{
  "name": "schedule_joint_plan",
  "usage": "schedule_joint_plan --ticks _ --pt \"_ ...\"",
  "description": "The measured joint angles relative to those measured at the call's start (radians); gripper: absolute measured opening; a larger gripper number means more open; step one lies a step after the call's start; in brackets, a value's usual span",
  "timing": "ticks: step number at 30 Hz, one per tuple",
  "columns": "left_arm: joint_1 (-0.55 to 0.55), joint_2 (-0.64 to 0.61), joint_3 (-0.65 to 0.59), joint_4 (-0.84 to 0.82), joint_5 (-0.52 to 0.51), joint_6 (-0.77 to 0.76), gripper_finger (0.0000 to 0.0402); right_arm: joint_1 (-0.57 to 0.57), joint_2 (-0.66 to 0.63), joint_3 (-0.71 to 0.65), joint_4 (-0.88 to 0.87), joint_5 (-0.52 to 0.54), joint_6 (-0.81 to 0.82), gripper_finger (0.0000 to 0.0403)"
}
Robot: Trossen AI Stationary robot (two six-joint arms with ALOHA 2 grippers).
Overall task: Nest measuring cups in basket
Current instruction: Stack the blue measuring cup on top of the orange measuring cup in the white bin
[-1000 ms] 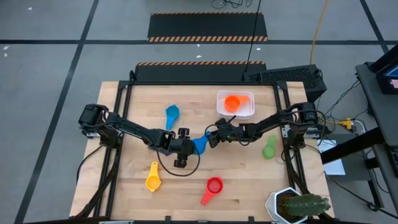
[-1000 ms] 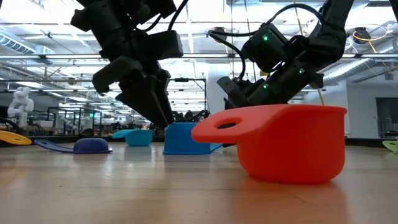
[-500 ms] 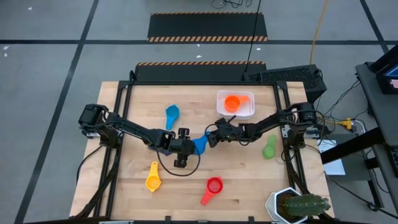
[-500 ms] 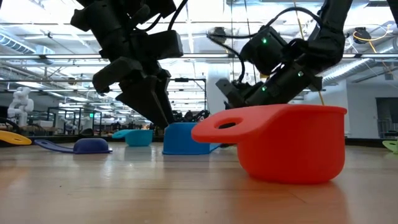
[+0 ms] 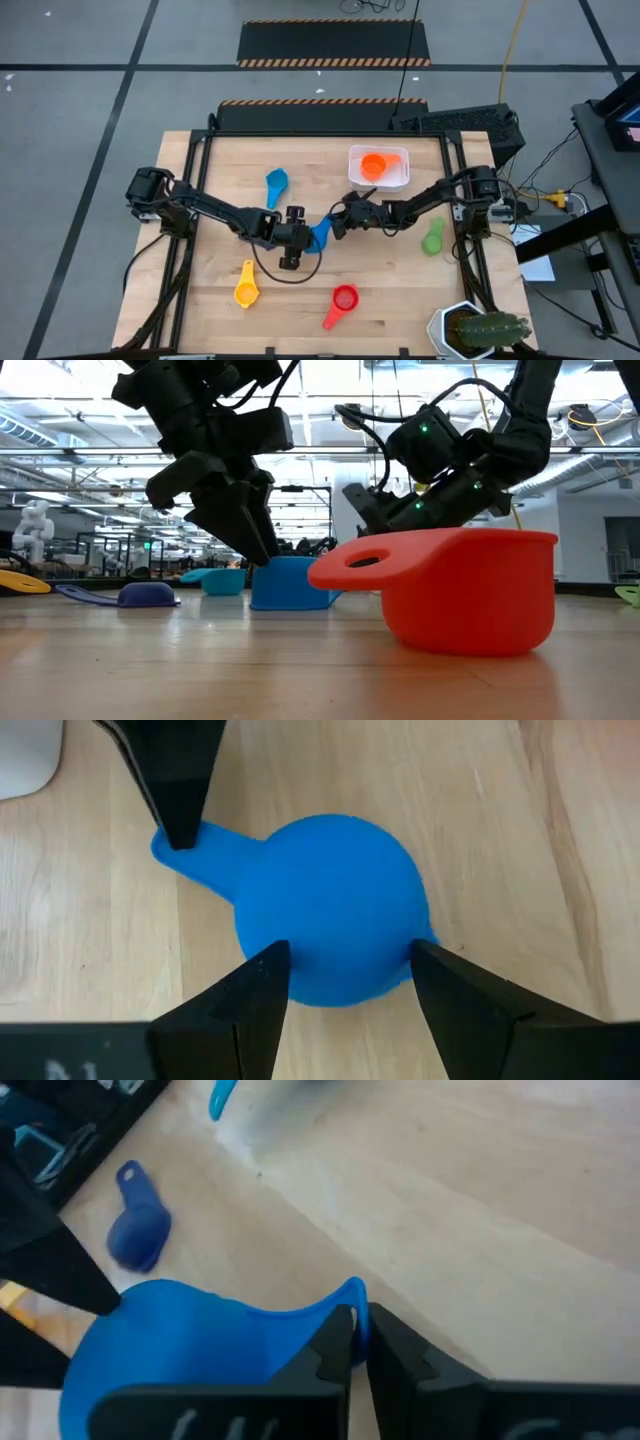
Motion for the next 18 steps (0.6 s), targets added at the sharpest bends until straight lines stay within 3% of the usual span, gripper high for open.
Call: schedule_joint_plan --ticks 9,18 --pt "-0.063 -0.201 0.001 0.005 -0.131 -0.019 0.0214 0.003 -0.158 -0.003 -0.082 -0.009 -0.169 0.0001" --pt "-0.067 -0.325 0.002 0.105 -0.255 -0.025 0.0214 0.005 -0.468 -0.003 -0.253 0.043 -0.474 0.0"
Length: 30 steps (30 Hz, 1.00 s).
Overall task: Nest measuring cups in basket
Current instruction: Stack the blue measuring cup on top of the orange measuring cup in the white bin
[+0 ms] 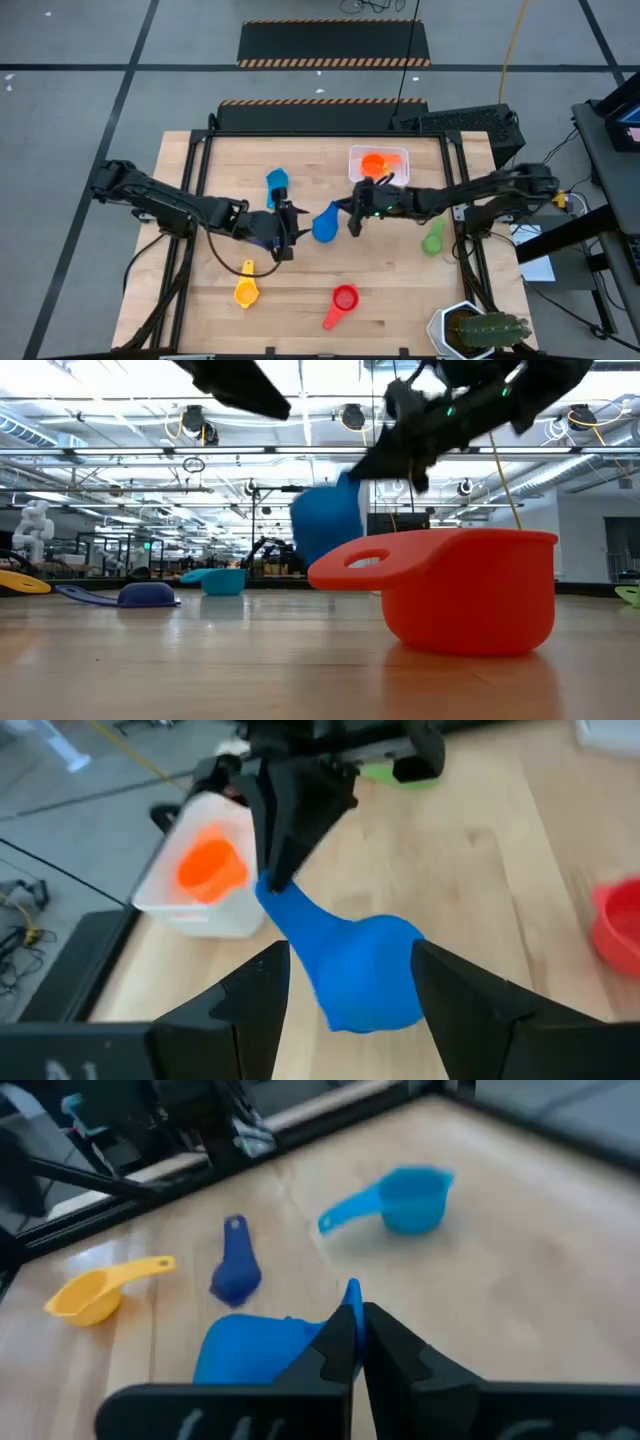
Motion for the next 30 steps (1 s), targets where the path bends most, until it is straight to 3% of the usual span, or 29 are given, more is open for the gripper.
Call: schedule_joint_plan --ticks 11,21,26,30 --pt "0.053 0.001 0.0 0.149 0.008 -0.002 0.0214 -0.016 -0.306 0.001 -0.098 0.037 -0.355 0.0" --pt "0.115 0.013 -0.001 0.253 0.062 0.002 0.0214 -0.03 -0.46 0.001 -0.11 0.031 -0.543 0.0" --pt "0.155 0.011 -0.02 0.343 0.09 0.021 0.0214 -0.031 -0.524 -0.071 -0.031 0.031 -0.54 0.0" --pt "0.187 0.011 -0.117 0.504 0.197 0.021 0.0214 -0.017 -0.588 -0.212 0.158 0.008 -0.524 0.0"
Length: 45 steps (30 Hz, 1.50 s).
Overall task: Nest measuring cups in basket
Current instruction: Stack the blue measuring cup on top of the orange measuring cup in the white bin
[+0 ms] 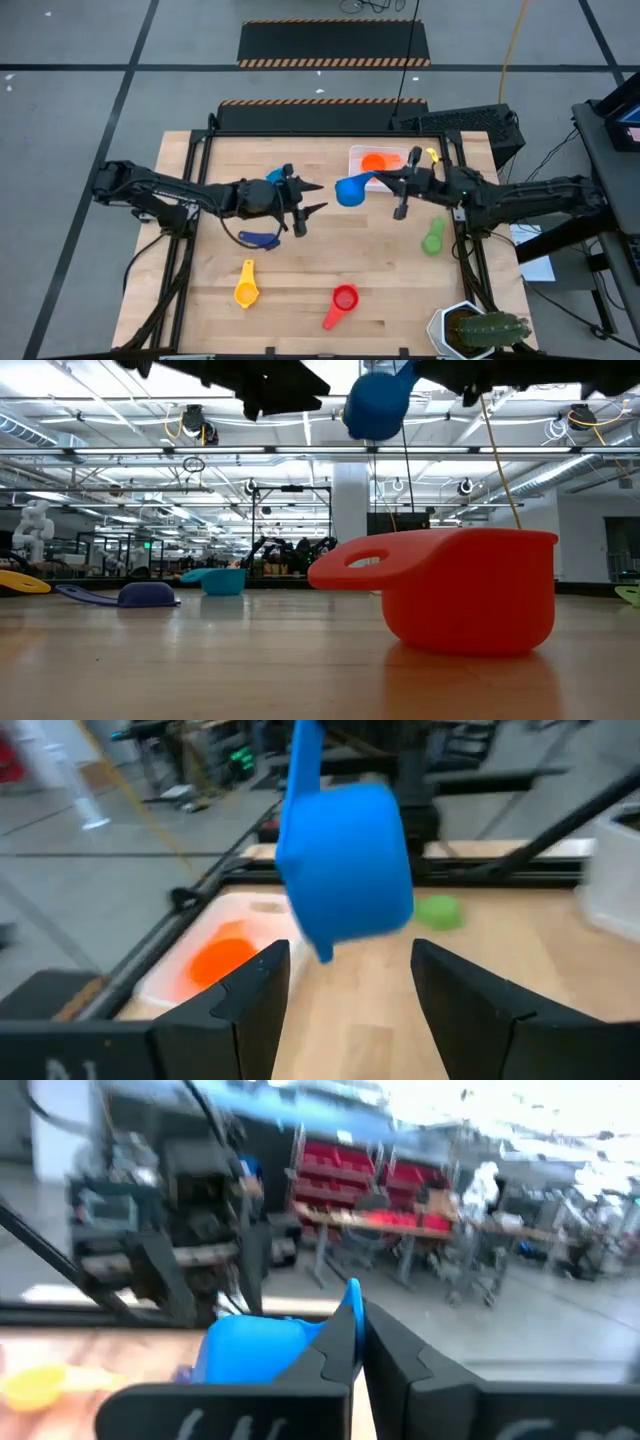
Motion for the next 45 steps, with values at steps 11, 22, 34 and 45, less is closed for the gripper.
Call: schedule_joint_plan --ticks 11,22,34,45 --pt "0.023 0.025 -0.125 0.334 0.077 0.064 0.0214 -0.001 -0.067 -0.162 0.325 -0.139 -0.045 0.0" --pt "-0.002 0.171 -0.114 0.595 0.095 0.211 0.0214 -0.001 -0.044 -0.162 0.353 -0.136 -0.04 0.0" --pt "0.021 0.222 -0.103 0.648 0.12 0.156 0.0214 -0.001 -0.03 -0.162 0.383 -0.136 -0.041 0.0" --pt "0.023 0.256 -0.079 0.709 0.126 0.138 0.0214 -0.001 -0.03 -0.162 0.395 -0.154 -0.04 0.0"
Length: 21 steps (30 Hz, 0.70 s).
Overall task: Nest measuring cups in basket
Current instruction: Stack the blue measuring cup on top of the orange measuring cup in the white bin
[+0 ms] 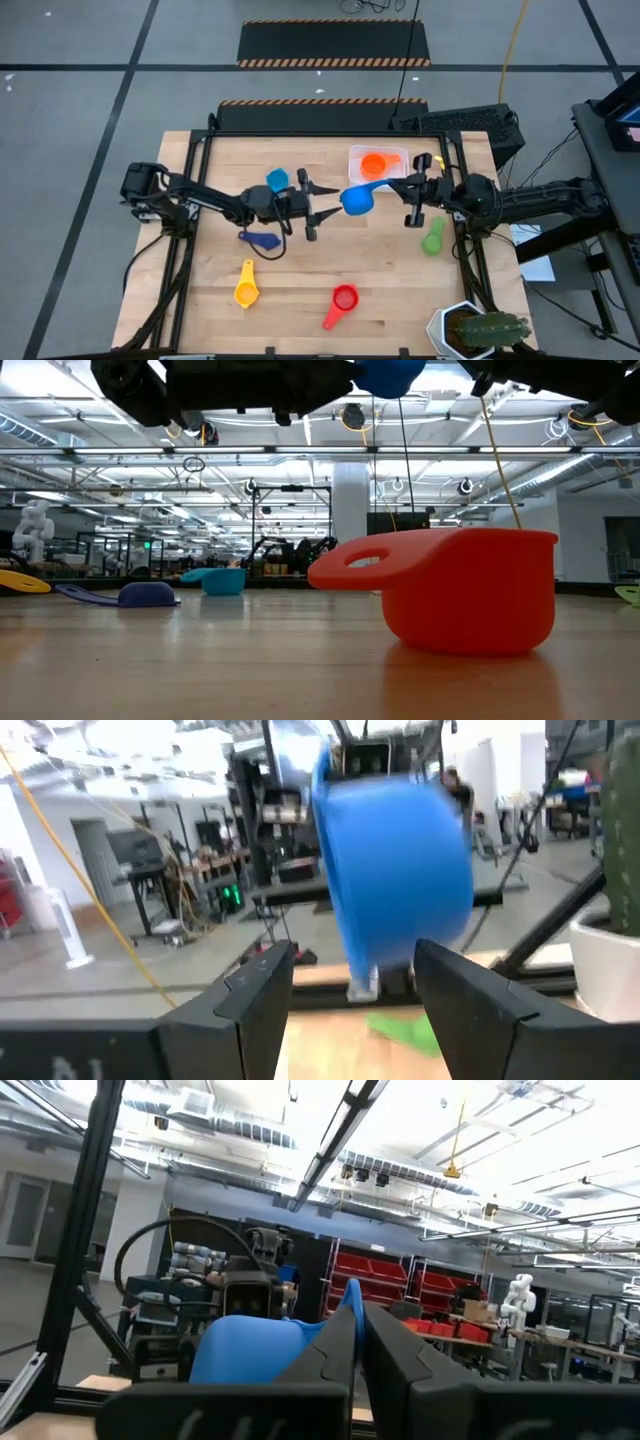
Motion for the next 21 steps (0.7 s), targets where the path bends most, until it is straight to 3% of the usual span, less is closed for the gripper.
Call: schedule_joint_plan --ticks 10,21 --pt "0.0 0.078 0.066 -0.016 0.002 -0.003 0.0214 0.0 0.0 0.0 0.005 -0.006 0.003 0.0" --pt "0.0 0.079 0.067 -0.012 0.002 0.004 0.0213 0.0 -0.001 0.0 0.001 -0.005 0.0 0.0"
